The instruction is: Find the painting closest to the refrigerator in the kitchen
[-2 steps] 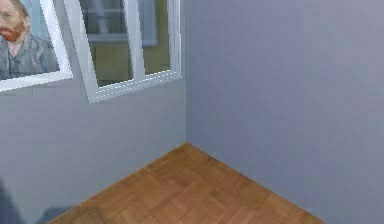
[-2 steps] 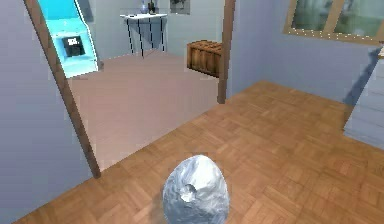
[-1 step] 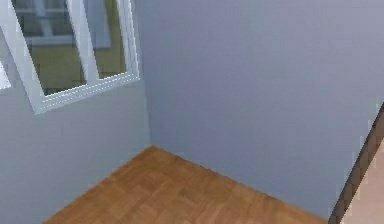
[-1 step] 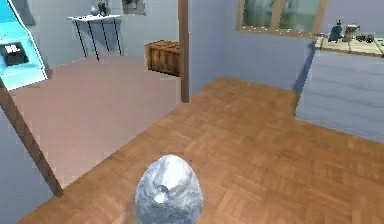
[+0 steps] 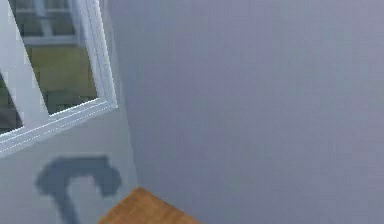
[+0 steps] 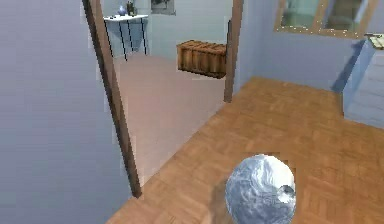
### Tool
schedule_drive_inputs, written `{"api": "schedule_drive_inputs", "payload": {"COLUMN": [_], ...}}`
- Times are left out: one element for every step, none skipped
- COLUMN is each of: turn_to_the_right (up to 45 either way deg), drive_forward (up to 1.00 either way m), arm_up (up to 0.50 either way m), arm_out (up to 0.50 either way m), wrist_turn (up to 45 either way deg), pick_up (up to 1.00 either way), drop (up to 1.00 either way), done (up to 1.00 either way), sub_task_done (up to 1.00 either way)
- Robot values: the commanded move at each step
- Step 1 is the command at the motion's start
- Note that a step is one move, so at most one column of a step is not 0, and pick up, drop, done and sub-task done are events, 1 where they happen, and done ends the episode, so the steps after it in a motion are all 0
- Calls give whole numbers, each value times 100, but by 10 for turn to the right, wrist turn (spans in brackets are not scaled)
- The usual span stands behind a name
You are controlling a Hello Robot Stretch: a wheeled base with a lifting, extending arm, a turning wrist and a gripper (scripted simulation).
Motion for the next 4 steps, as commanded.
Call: {"api": "schedule_drive_inputs", "payload": {"turn_to_the_right": [-450, -450, -450, -360], "drive_forward": [0, 0, 0, 0], "arm_up": [0, 0, 0, 0], "arm_out": [0, 0, 0, 0], "wrist_turn": [0, 0, 0, 0], "pick_up": [0, 0, 0, 0], "drop": [0, 0, 0, 0], "done": [0, 0, 0, 0], "sub_task_done": [0, 0, 0, 0]}}
